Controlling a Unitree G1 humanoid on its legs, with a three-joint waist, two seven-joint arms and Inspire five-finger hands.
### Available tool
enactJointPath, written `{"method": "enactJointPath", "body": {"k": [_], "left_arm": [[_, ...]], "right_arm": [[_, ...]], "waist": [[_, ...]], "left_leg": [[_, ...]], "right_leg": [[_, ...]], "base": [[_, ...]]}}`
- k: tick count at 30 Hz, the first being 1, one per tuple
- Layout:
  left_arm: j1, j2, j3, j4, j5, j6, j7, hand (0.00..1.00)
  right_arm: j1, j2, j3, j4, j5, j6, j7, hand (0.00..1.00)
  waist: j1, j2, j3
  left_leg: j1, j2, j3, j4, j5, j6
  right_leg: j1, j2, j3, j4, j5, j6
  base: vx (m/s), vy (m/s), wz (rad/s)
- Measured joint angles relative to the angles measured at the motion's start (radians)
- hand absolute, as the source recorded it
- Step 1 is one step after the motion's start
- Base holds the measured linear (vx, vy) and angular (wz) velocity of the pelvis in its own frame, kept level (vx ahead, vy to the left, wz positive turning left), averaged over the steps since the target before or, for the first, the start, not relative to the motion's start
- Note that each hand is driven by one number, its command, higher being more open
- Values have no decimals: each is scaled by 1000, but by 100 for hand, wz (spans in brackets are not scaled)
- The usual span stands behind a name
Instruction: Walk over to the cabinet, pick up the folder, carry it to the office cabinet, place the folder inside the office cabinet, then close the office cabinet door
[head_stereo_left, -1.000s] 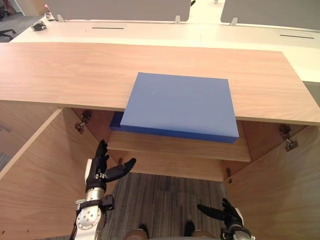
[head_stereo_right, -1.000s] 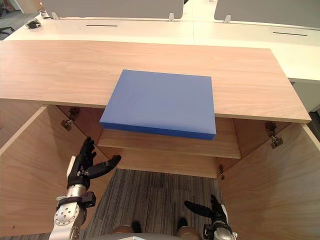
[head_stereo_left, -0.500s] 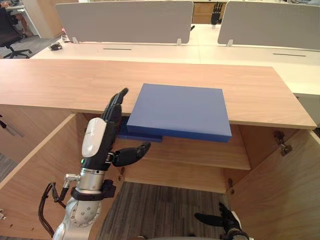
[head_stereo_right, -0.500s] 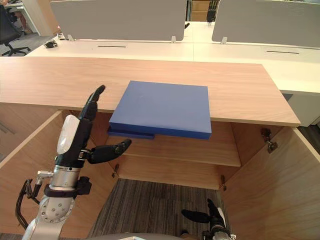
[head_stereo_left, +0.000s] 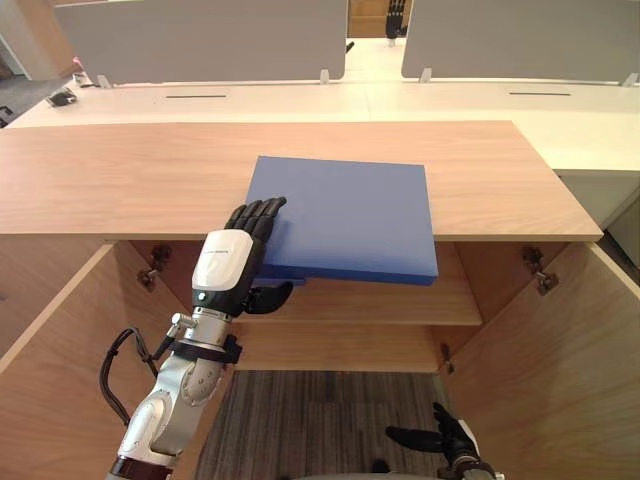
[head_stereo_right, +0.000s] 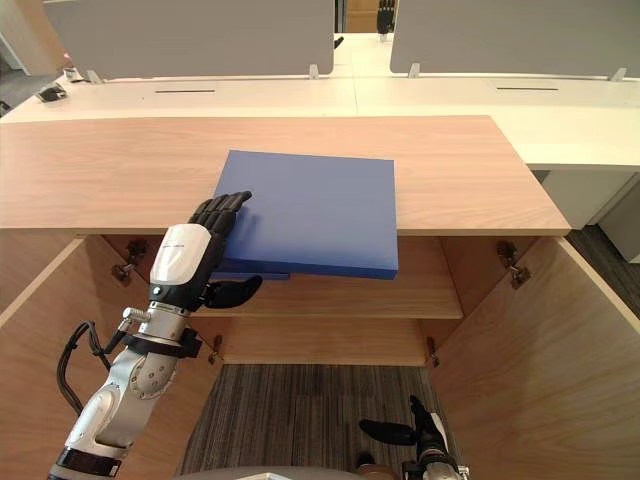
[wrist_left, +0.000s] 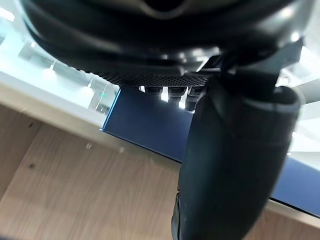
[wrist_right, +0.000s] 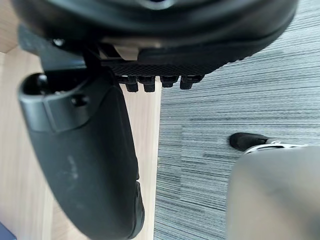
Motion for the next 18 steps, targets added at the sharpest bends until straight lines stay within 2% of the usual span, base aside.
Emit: {"method": "enactJointPath", "body": {"k": [4,9,14,17,18], "left_arm": [[-39,2,16,-8,30,-10,1,0],[-40,-14,42,-19,-30,-9,-7,0],[40,-71,32,-119,-82,-32,-45,0],[113,-125,18,-238,-257,-73,-111,0],[119,-129,13,-246,-274,-75,-116,0]], "right_arm": [[-6,0,0,-15,0,0,9,100],[-5,0,-2,-54,2,0,8,100],[12,5,-8,-162,26,1,3,100],[46,46,-51,-361,77,1,-13,100],[47,48,-53,-377,83,1,-13,100]], "waist": [[-13,-4,-4],[-14,-7,-7],[-12,-8,-7],[-14,-9,-6],[-13,-9,-6]], "left_leg": [[6,-7,15,0,-7,4],[11,-8,39,0,-11,2],[8,-8,54,2,-15,2],[1,-7,55,11,-20,9],[1,-7,55,12,-21,9]], "right_leg": [[7,-4,14,-26,17,1],[5,-4,36,-43,31,6],[-5,-2,56,-42,33,11],[-6,-2,60,-42,34,11],[-5,-2,60,-42,34,12]], "base": [[-18,11,-12],[-46,-10,-15],[-20,-19,-10],[2,-14,-3],[0,0,0]]}}
